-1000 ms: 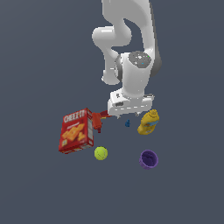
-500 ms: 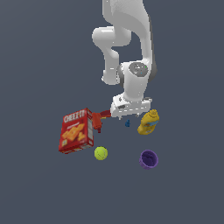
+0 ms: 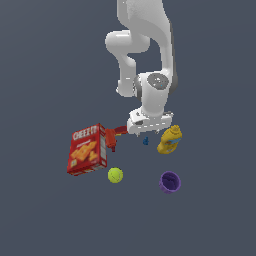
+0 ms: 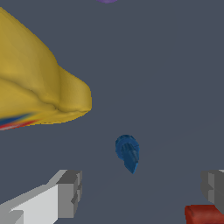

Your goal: Pick up a designated object from a clutter of objects.

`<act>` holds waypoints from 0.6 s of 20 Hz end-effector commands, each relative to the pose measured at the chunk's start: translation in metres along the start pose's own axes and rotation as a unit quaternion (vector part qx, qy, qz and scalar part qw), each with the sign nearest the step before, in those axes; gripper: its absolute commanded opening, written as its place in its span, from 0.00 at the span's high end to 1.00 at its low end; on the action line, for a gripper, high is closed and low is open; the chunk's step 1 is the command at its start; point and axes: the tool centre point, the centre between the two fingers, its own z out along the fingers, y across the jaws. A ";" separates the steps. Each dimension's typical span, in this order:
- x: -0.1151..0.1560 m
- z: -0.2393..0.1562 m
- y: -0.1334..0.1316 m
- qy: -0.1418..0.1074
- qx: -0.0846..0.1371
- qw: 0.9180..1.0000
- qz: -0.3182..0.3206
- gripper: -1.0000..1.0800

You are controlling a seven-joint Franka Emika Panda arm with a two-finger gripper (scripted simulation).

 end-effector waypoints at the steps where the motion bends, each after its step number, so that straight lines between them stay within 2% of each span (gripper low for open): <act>1: 0.000 0.003 0.000 0.000 0.000 1.000 0.000 0.04; 12: -0.001 0.044 0.000 0.000 0.000 1.000 0.000 0.04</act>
